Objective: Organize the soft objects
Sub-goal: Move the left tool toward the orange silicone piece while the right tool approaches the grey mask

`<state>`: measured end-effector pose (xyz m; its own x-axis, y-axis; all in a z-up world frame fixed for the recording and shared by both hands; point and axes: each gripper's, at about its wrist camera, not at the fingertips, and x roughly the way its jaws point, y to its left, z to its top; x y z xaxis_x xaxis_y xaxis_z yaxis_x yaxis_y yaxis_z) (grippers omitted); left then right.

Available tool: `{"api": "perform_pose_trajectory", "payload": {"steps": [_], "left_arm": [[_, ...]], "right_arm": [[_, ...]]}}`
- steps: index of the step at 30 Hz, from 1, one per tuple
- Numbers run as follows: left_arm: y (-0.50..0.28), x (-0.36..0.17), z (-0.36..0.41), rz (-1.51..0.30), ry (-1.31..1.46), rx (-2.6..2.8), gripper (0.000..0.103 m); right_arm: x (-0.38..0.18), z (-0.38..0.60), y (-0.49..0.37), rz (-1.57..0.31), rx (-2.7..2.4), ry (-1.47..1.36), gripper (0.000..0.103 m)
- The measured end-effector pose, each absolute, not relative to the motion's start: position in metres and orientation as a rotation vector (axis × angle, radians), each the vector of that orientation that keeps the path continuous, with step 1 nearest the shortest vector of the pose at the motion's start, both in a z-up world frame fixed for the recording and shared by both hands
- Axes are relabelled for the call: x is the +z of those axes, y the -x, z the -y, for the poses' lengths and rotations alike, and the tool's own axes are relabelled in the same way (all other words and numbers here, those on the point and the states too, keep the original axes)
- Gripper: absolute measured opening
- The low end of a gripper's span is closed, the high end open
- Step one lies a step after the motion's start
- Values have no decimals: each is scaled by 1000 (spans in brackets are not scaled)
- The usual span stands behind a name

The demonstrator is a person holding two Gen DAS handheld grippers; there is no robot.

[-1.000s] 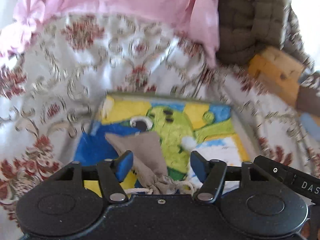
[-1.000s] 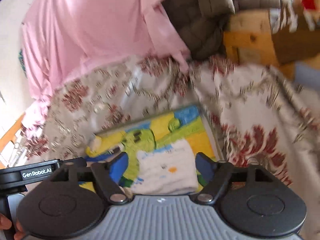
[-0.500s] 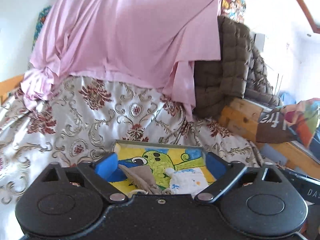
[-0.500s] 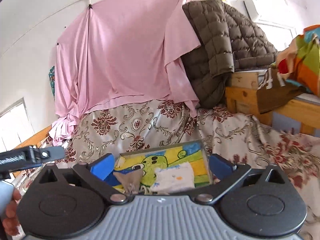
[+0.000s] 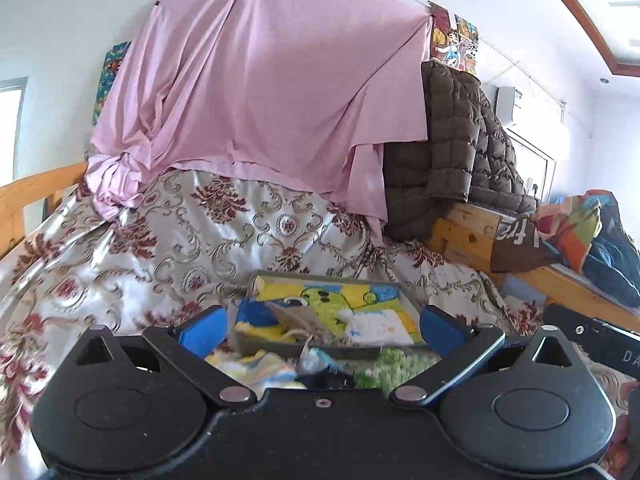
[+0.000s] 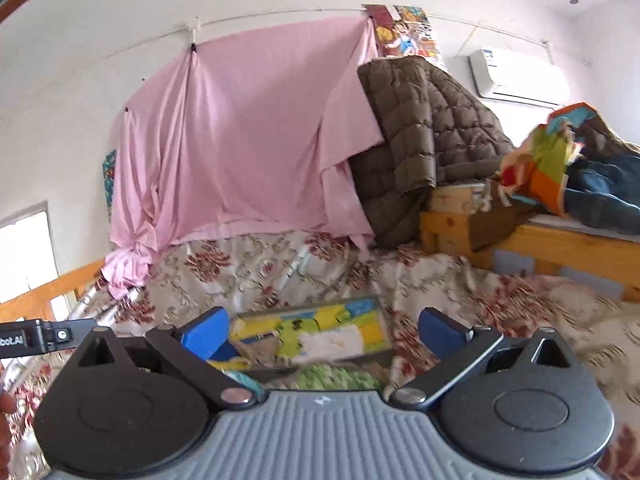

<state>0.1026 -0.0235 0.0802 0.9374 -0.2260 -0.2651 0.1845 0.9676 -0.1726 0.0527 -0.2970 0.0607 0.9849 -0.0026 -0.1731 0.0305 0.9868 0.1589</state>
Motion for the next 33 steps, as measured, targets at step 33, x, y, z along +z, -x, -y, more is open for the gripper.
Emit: {"api": "perform_pose_trajectory", "payload": {"steps": [33], "left_arm": [[-59, -18, 52, -675, -92, -381, 102]], "right_arm": [[-5, 305, -57, -742, -69, -325, 103]]}}
